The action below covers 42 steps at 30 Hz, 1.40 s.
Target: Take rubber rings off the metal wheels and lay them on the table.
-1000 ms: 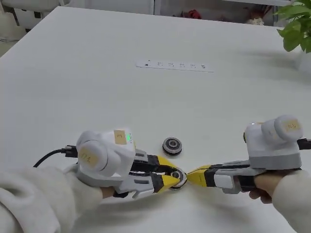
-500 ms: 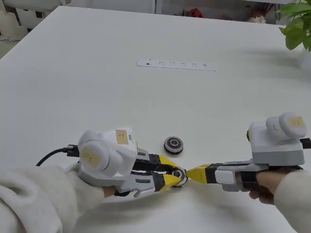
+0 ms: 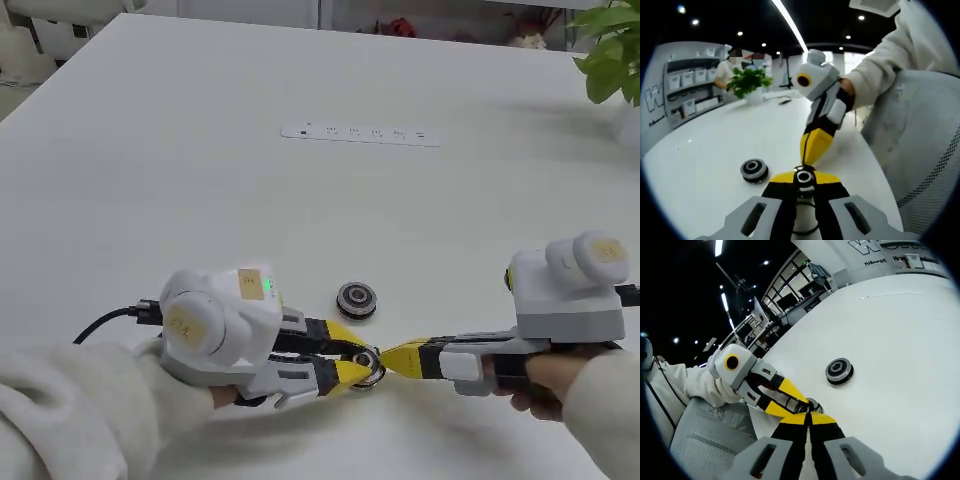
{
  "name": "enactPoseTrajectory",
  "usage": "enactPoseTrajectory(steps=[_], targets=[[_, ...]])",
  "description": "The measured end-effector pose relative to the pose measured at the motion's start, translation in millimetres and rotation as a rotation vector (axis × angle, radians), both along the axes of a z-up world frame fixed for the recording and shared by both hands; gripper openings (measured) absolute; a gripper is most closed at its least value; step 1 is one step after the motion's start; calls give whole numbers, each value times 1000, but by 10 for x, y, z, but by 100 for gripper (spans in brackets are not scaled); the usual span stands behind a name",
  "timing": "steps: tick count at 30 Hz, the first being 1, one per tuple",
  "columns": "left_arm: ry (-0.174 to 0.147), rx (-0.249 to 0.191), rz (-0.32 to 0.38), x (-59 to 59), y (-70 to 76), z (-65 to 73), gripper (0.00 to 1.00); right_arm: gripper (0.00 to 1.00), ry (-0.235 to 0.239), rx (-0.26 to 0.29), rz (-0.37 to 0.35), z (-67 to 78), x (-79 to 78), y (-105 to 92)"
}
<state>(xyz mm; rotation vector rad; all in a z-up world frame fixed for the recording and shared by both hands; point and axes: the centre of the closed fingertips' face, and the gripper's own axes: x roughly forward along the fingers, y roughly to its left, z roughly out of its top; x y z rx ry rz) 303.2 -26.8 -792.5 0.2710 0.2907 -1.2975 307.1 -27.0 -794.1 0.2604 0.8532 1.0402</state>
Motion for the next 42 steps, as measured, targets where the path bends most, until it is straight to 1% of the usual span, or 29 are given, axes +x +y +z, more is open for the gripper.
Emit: enactPoseTrajectory(steps=[16,27,30,33,35,42], targets=[[3,-3,-1,-12,-1,2,13,0,-1,20,17,21,0,20],[1,-3,0,-16,-1,4,13,0,-9,41,30,53,-11,43],[1,-3,1,-15,-1,5,13,0,-10,56,37,80,-20,69],[2,-4,2,-14,-1,6,13,0,-21,52,41,86,-20,77],[6,-4,6,-13,-3,6,13,0,-19,50,35,83,-12,66],[3,-4,7,-11,-15,5,13,0,-19,59,35,96,-14,70]])
